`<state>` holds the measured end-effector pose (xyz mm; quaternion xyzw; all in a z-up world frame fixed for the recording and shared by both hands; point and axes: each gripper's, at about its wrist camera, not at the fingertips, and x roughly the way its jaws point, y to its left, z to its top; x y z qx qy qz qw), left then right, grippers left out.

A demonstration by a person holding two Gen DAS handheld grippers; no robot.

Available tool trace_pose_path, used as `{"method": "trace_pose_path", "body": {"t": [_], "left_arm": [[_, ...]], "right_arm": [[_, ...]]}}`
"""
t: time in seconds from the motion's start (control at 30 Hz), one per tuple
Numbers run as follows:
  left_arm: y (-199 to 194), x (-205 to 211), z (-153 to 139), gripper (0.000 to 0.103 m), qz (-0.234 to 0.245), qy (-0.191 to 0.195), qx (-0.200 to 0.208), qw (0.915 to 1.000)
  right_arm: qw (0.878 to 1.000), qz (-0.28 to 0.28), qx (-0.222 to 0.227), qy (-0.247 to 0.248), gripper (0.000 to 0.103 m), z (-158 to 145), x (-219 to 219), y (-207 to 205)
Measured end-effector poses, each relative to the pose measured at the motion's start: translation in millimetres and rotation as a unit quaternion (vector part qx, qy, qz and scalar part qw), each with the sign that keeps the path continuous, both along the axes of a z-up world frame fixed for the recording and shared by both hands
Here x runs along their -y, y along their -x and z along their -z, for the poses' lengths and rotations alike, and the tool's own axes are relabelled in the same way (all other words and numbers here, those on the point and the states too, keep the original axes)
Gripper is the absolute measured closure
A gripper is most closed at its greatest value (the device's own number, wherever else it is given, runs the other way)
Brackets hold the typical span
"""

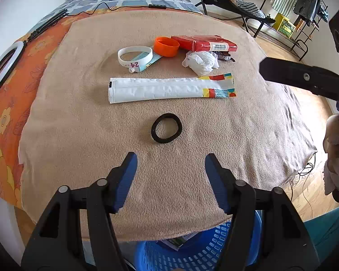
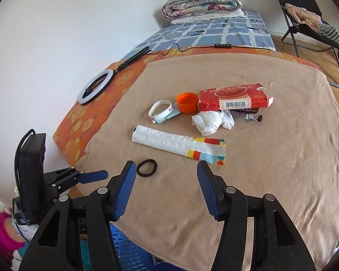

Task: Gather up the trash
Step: 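Move the left tool to the black hair tie while the right tool approaches the white paper strip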

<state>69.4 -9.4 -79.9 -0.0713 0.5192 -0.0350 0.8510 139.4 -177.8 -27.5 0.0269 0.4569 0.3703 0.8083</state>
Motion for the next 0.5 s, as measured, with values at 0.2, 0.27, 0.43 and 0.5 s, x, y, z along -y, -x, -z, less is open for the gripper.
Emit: {"method": "trace_pose_path", "body": {"t": [0.2, 0.27, 0.43, 0.5], "left_arm": [[-20.3, -3.5, 10.6, 0.050, -0.006, -0.005, -0.005, 1.0000], [-25.1, -6.2, 15.1, 0.050, -0.011, -0.006, -0.009, 0.9999], [-35.8, -12.1, 23.0, 0.050, -0.017, -0.010, -0.015, 0.9997], [-39.2, -14.7, 26.8, 0.050, -0.020, -0.007, -0.019, 0.9996]], "right_arm": [[0.999, -0.019, -0.034, -0.019, 0.048, 15.9, -27.9, -32.8], [0.999, -0.024, -0.044, -0.017, 0.048, 23.2, -38.1, -41.2], [0.998, -0.025, -0.061, -0.004, 0.055, 40.7, -56.3, -60.3], [0.998, -0.026, -0.064, 0.001, 0.055, 46.3, -61.3, -64.9]]}}
